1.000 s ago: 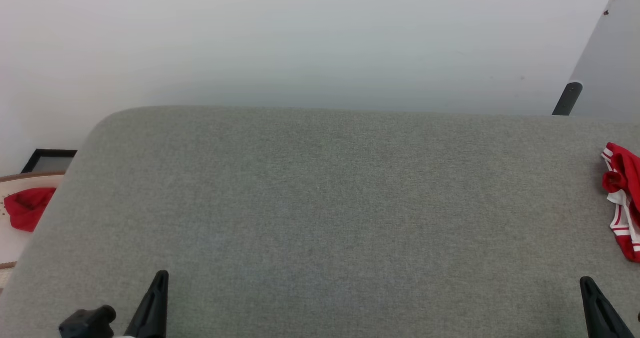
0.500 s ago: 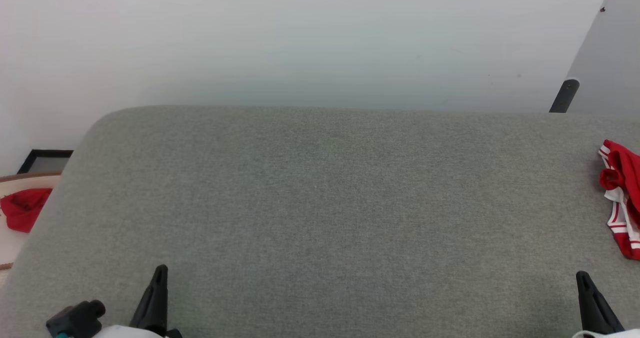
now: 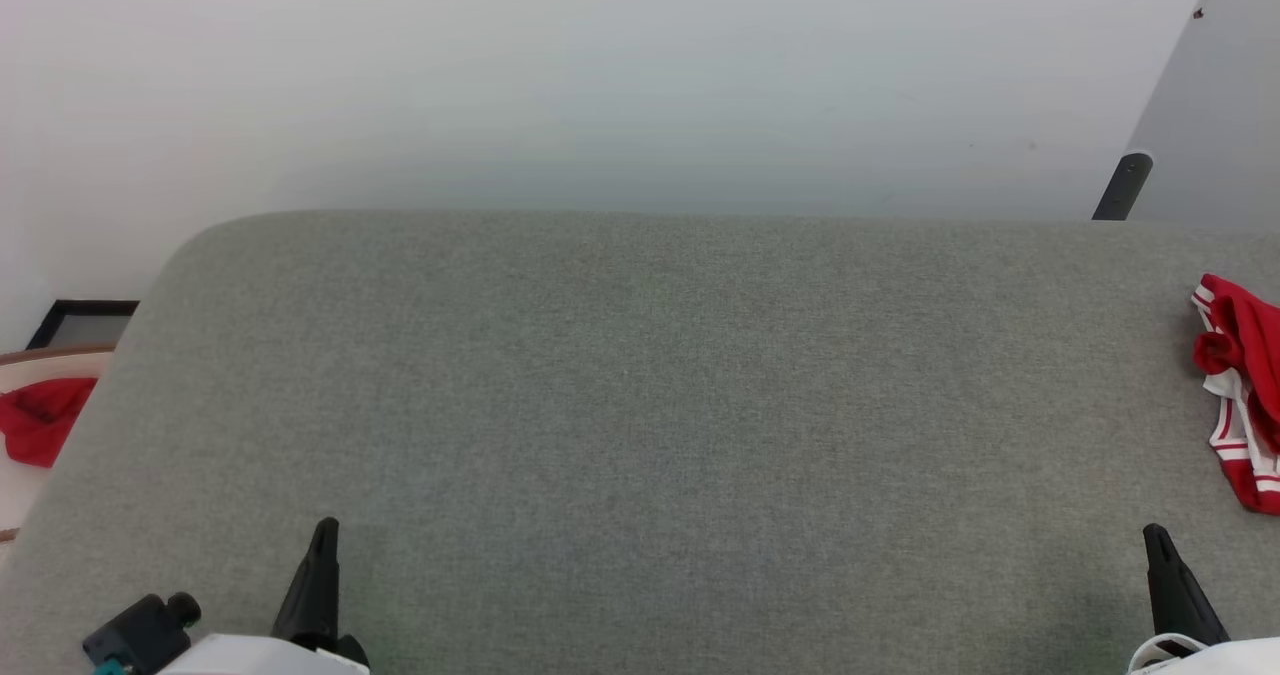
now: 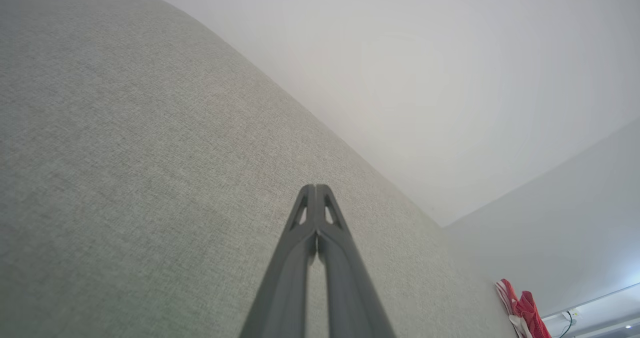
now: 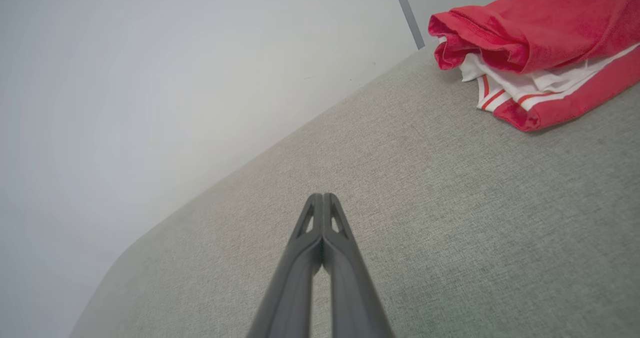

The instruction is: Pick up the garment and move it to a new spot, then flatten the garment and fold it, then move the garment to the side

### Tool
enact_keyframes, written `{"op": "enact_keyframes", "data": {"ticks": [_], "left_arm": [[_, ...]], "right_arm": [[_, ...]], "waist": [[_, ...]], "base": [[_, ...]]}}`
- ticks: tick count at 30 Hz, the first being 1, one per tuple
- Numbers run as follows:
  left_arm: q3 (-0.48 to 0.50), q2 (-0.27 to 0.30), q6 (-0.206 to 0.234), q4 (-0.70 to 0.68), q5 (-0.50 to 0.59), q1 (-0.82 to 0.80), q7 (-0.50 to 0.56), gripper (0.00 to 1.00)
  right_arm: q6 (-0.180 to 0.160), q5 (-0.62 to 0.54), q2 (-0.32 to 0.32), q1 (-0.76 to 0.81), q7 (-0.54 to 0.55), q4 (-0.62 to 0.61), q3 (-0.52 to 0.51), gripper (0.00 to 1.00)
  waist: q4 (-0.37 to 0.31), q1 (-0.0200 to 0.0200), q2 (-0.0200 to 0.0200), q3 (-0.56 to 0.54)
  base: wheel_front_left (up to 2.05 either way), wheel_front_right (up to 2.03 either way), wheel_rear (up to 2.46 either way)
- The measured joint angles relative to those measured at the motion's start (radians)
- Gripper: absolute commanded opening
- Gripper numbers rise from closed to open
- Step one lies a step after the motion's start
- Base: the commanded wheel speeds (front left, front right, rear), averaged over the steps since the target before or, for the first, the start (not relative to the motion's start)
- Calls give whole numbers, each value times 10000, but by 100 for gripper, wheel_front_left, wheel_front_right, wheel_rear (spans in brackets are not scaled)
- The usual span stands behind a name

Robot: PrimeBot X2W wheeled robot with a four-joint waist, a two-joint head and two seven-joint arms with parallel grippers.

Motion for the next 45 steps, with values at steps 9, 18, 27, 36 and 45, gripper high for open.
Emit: {"op": "enact_keyframes", "data": {"ticks": [9,18,27,36,45], "left_arm": [[146,-194,0,-6,-947,-159,297,0],[288,-366,0,-6,-1804,-252,606,0],[407,-541,0,-8,-2621,-379,878,0],[529,-690,0,-12,-3344,-501,1097,0],[637,-838,0,-17,-4011,-604,1348,0]], "right_arm": [[0,1118,171,-172,305,-19,-48,0],[0,2150,341,-360,575,-27,-104,0],[-2,3126,487,-459,840,-31,-153,0],[-2,3981,629,-606,1083,-42,-188,0],[-2,4782,752,-765,1283,-59,-215,0]], "waist": [[-49,0,0,25],[-98,0,0,49],[-148,0,0,73],[-197,0,0,98],[-246,1,0,122]], "base": [[0,0,0],[0,0,0],[0,0,0],[0,0,0],[0,0,0]]}}
